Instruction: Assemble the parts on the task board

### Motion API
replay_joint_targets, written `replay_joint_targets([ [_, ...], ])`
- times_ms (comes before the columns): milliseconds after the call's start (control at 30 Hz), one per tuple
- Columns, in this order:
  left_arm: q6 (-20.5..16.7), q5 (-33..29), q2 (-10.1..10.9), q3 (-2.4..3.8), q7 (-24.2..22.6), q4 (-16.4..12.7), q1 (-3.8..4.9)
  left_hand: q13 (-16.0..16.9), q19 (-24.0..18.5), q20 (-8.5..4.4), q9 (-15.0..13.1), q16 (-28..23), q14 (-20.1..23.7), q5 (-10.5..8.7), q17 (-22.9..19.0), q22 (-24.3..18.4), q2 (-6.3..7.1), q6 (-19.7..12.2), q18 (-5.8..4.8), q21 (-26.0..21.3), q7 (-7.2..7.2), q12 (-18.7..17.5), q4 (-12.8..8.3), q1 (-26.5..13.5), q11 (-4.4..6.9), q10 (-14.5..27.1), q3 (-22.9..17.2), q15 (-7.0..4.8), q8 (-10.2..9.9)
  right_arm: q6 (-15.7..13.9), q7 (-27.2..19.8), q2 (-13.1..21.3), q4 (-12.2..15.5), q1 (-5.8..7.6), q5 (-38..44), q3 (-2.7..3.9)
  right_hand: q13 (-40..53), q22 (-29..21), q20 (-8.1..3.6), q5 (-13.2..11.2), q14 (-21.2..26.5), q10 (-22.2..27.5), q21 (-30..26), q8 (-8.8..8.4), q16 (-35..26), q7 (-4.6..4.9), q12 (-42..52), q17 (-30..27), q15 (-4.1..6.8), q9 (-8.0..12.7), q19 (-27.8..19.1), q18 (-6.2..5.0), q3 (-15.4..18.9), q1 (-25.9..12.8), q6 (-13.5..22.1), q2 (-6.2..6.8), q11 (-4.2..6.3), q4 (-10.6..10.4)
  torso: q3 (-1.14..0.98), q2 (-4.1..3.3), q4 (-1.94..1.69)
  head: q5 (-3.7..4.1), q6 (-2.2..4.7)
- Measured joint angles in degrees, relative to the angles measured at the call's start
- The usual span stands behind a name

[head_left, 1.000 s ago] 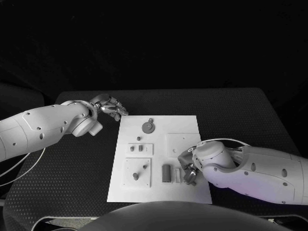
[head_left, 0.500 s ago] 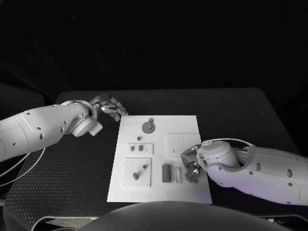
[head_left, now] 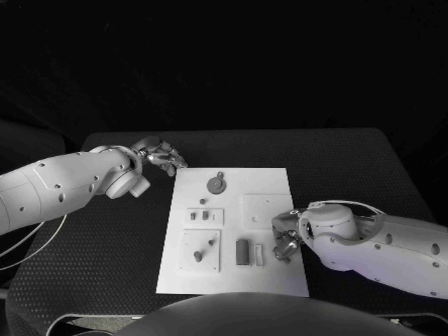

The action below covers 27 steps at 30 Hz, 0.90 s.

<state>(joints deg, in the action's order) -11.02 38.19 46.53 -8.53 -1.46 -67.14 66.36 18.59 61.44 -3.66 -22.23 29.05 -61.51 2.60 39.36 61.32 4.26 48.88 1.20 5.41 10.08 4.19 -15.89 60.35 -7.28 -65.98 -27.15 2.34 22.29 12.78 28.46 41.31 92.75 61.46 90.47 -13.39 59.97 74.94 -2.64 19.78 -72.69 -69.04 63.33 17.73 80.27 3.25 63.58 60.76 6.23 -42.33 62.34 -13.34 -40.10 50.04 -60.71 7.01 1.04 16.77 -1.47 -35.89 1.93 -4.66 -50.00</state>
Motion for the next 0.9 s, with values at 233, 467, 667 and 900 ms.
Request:
replay_joint_targets([
  [233,0.08,0.03,0.0,0.0,0.05,0.02,-0.01,0.0,0.0,0.0,0.0,0.0,0.0,0.0,0.0,0.05,0.0,0.0,0.47,-0.04,0.0,0.0,0.0,0.0,0.0,0.0,0.0,0.0,0.0,-3.48,0.06,0.41,-1.53,0.25,-7.94,-0.12,-0.19,-0.01,0.02,1.82,-0.48,-0.31,0.02,-0.02,0.0,0.32,0.0,0.1,0.09,0.3,0.02,0.09,0.04,0.0,-0.33,0.0,0.3,0.03,0.0,0.0,0.0,0.05,0.0],
  [467,0.2,0.12,-0.02,-0.01,0.14,0.01,-0.01,0.0,0.0,0.0,0.0,-0.23,0.0,0.0,0.05,0.05,0.02,0.0,0.46,-0.23,0.0,0.0,0.0,-0.02,0.0,0.0,0.0,0.0,0.0,-7.99,0.48,0.3,-3.1,0.71,-18.43,-0.28,-0.23,-0.01,0.22,2.69,-0.48,-0.31,0.02,-2.19,0.0,0.33,0.0,-0.19,0.08,1.87,0.18,0.14,0.11,0.01,-0.32,0.01,0.3,0.09,0.0,0.0,0.0,0.14,0.0],
  [667,0.25,0.22,0.01,-0.01,0.2,-0.03,0.0,0.0,0.0,0.0,0.0,-0.23,0.0,0.0,0.05,0.04,0.23,0.0,0.45,-0.23,0.0,0.0,0.0,-0.23,0.0,0.0,0.0,0.0,0.0,-10.1,1.25,0.16,-3.37,0.8,-24.77,-0.34,-0.23,-0.01,0.3,2.77,-0.47,-0.3,0.02,-2.34,0.0,0.72,0.0,-0.19,0.06,3.41,0.1,0.13,0.12,0.6,0.15,-0.59,0.3,0.1,0.01,-0.01,-0.01,0.14,0.0],
  [900,0.31,0.3,0.01,-0.01,0.26,-0.05,0.0,0.0,0.0,0.0,0.0,-0.23,0.0,0.0,0.12,0.04,0.23,0.0,0.37,-0.23,0.0,0.0,0.0,-0.23,0.0,0.0,0.0,0.0,0.0,-12.47,1.63,-0.4,-3.02,0.73,-29.73,-0.43,-0.29,-0.02,0.27,2.76,-0.55,-0.3,0.02,-2.53,0.0,1.62,0.0,-0.19,-0.02,3.16,0.15,0.13,0.13,1.75,1.0,-1.73,0.3,0.1,0.02,-0.01,-0.01,0.18,0.0],
])
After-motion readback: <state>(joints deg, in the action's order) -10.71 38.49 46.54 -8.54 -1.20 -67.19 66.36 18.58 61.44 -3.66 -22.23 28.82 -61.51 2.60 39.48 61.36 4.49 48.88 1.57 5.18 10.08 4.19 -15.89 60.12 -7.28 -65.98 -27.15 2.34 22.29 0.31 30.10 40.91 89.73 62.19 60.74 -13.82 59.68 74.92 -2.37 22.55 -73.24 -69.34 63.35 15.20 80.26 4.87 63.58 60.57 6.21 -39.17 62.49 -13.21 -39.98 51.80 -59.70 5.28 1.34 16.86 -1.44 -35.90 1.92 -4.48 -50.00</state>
